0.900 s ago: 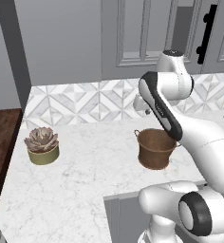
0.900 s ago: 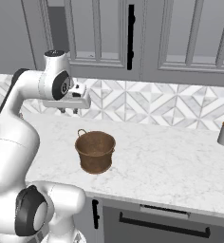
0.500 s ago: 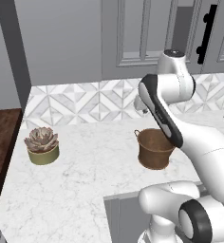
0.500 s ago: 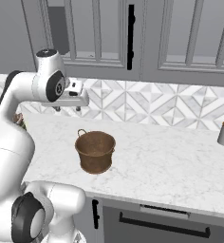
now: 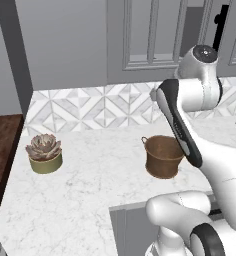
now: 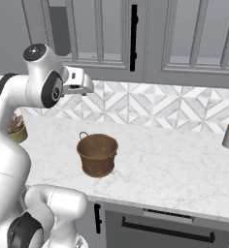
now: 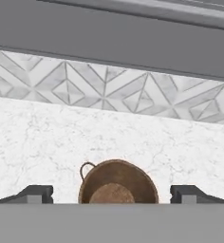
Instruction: Open the cabinet, pick up the bread from the cabinet and place it in the basket. Then move the basket to the dining counter.
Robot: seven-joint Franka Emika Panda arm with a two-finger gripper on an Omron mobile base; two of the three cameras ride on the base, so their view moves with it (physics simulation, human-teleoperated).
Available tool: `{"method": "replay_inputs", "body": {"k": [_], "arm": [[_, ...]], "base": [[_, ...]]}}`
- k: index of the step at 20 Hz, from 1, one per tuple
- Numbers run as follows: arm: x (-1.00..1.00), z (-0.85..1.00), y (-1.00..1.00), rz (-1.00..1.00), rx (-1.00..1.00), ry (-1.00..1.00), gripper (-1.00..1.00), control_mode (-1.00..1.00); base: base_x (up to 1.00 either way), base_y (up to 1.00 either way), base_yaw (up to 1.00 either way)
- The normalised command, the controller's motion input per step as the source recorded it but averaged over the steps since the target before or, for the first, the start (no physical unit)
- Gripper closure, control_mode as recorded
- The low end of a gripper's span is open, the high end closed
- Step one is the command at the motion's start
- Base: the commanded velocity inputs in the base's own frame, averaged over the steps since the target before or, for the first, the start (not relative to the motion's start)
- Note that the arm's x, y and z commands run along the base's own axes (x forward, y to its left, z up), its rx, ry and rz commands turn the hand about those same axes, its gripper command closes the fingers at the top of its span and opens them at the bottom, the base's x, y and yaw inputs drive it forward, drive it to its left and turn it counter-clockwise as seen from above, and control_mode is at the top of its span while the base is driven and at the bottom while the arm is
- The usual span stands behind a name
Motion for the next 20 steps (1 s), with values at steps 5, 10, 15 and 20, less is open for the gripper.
{"method": "replay_inputs", "body": {"k": [5, 10, 15, 20], "arm": [[-0.01, 0.59, -0.65, 0.0, 0.0, -0.32, -1.0, -1.0], [0.0, 0.61, -0.76, -0.09, 0.07, -0.19, -1.0, -1.0], [0.05, 0.56, -0.85, -0.13, 0.19, -0.06, -1.0, -1.0], [0.29, 0.3, -0.66, -0.08, 0.19, -0.04, -1.0, -1.0]], "base": [[0.0, 0.0, 0.0], [0.0, 0.0, 0.0], [0.0, 0.0, 0.0], [0.0, 0.0, 0.0]]}}
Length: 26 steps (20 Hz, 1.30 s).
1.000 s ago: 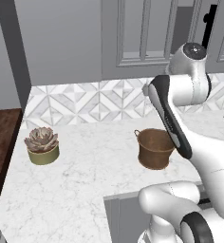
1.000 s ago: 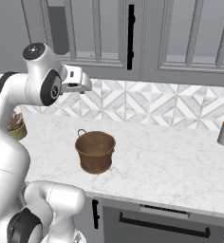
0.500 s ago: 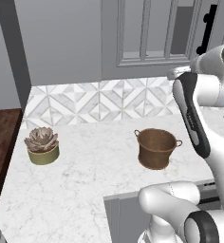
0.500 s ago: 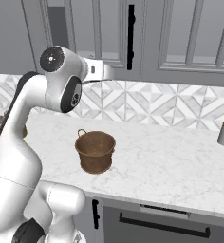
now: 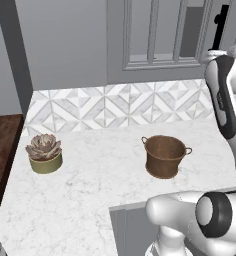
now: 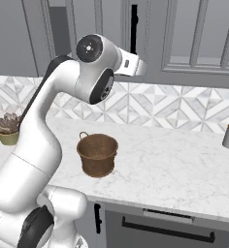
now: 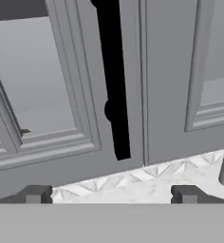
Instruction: Open the cabinet, pick up the bread from the cabinet and place it in the basket. Then move the basket to the dining counter.
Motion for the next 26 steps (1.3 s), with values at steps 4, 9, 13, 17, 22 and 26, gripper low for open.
{"method": "replay_inputs", "body": {"k": [4, 9, 13, 17, 22, 26], "arm": [[0.59, 0.0, -0.28, 0.0, 0.13, 0.0, -1.0, -1.0], [0.75, 0.0, -0.11, 0.0, 0.05, 0.0, -1.0, -1.0], [0.58, 0.0, 0.0, 0.0, 0.0, 0.0, -1.0, -1.0], [0.61, 0.0, 0.0, 0.0, 0.0, 0.0, -1.0, -1.0], [0.56, -0.06, 0.0, 0.0, 0.0, 0.0, 1.0, -1.0], [0.17, -0.09, 0.14, 0.0, 0.0, 0.0, 1.0, -1.0]], "base": [[0.0, 0.0, 0.0], [0.0, 0.0, 0.0], [0.0, 0.0, 0.0], [0.0, 0.0, 0.0], [0.0, 0.0, 0.0], [0.0, 0.0, 0.0]]}}
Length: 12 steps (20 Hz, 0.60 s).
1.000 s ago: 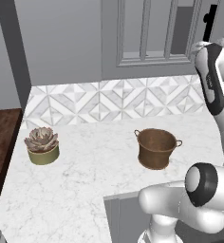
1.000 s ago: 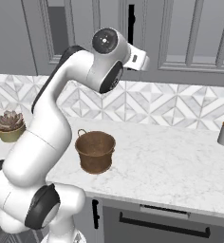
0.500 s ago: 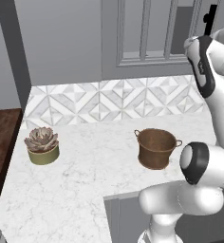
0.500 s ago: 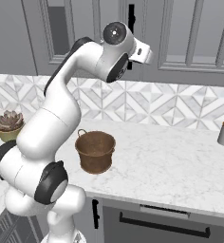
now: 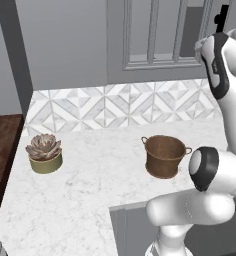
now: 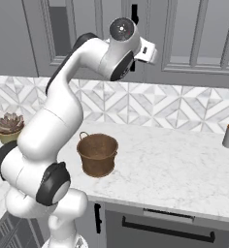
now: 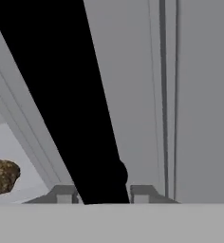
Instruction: Open the cabinet, pick up the bread from the cabinet and place it in the basket. Then move the basket to the dining counter.
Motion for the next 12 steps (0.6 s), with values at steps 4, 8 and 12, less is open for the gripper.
{"method": "replay_inputs", "body": {"k": [4, 8, 12], "arm": [[-0.01, -0.06, 0.46, 0.01, 0.0, -0.01, 1.0, -1.0], [-0.51, -0.02, 0.73, 0.06, 0.0, -0.01, 1.0, -1.0], [-1.0, -0.12, 0.98, 0.1, 0.0, -0.02, 1.0, -1.0]], "base": [[0.0, 0.0, 0.0], [0.0, 0.0, 0.0], [0.0, 0.0, 0.0]]}}
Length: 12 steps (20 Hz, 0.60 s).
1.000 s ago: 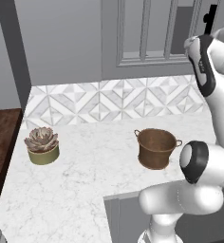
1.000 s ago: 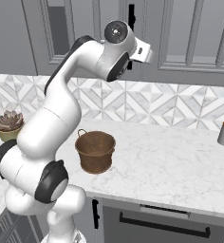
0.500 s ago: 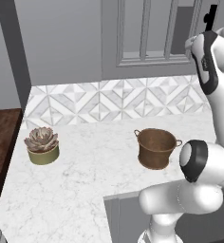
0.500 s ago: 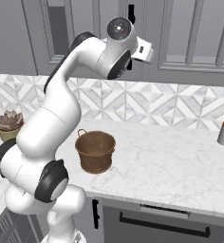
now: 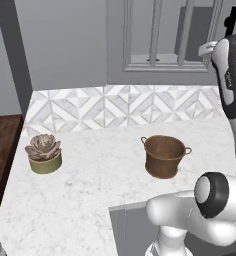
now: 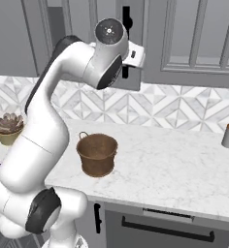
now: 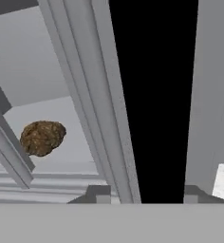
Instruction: Open the cabinet, pick up the bread from the cabinet and place it in the basket. Then move the basket to the dining counter.
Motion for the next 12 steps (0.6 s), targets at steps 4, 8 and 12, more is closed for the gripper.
{"method": "replay_inputs", "body": {"k": [4, 8, 12], "arm": [[-1.0, -0.25, 1.0, 0.1, 0.0, -0.07, 1.0, -1.0], [-1.0, -0.29, 1.0, 0.1, -0.01, -0.08, 1.0, -1.0], [-1.0, -0.34, 1.0, 0.08, -0.07, -0.07, 1.0, -1.0]], "base": [[0.0, 0.0, 0.0], [0.0, 0.0, 0.0], [0.0, 0.0, 0.0]]}}
